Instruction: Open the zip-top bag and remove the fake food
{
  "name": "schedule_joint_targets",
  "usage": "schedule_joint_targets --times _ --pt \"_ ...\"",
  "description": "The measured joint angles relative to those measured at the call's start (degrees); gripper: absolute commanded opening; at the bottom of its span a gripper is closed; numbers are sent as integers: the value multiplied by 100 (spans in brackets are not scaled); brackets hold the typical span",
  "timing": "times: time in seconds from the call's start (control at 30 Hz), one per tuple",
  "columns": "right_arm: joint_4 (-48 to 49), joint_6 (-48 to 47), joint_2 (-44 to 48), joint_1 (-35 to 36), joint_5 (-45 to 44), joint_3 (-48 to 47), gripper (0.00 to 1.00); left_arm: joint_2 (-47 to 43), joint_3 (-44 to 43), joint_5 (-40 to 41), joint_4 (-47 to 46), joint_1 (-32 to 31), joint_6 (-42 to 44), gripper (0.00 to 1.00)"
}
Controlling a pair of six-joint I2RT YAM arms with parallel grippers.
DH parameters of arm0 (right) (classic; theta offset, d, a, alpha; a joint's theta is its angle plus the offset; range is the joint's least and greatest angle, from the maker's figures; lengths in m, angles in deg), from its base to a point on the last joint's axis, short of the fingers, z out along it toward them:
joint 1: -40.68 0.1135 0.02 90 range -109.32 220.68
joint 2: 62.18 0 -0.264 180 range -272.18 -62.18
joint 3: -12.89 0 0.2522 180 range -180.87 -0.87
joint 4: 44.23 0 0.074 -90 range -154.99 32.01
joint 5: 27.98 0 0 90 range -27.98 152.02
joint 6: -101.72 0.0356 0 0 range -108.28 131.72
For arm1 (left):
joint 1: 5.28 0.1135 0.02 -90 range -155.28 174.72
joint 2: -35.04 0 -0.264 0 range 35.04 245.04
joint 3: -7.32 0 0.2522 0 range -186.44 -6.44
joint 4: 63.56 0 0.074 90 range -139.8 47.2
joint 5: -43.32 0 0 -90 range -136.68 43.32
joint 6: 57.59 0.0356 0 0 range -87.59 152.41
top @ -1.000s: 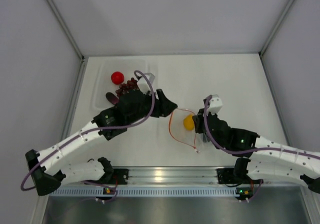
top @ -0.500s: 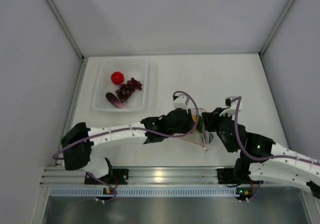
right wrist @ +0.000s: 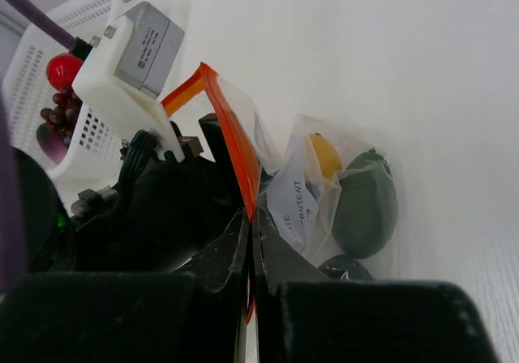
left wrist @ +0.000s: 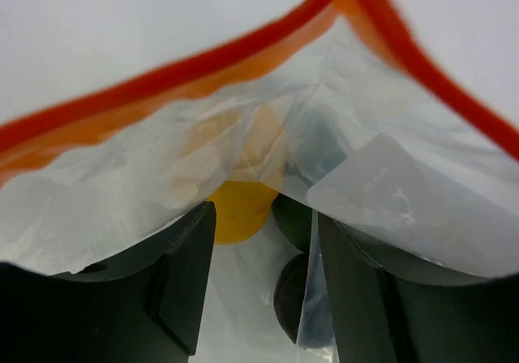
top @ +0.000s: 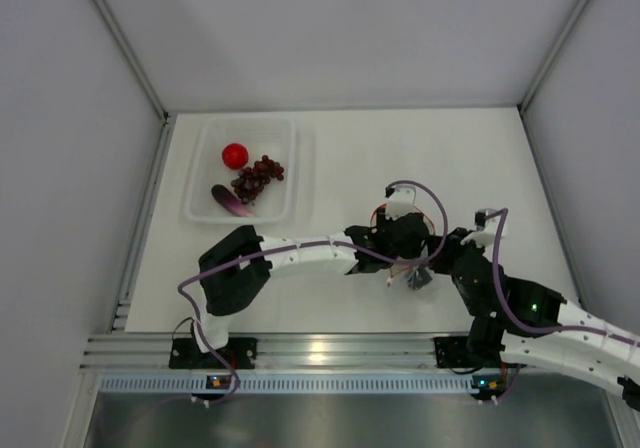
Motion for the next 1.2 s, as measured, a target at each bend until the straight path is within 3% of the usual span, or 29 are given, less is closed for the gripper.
schedule_joint_targets --times 0.27,0.37,0.67,0.93,1.2 --pt "-321 149 144 -66 -144 229 0 828 -713 407 315 2 472 71" --pt "-433 210 149 -146 -247 286 0 1113 -1069 472 363 20 758 80" --pt "-678 195 269 -291 -245 286 0 1469 -1360 481 337 83 1078 80" --pt "9 -240 -125 -289 557 280 0 343 210 861 474 70 1005 81" --pt "1558 -417 -1644 -372 1600 26 0 -1244 872 1257 1276 319 997 82"
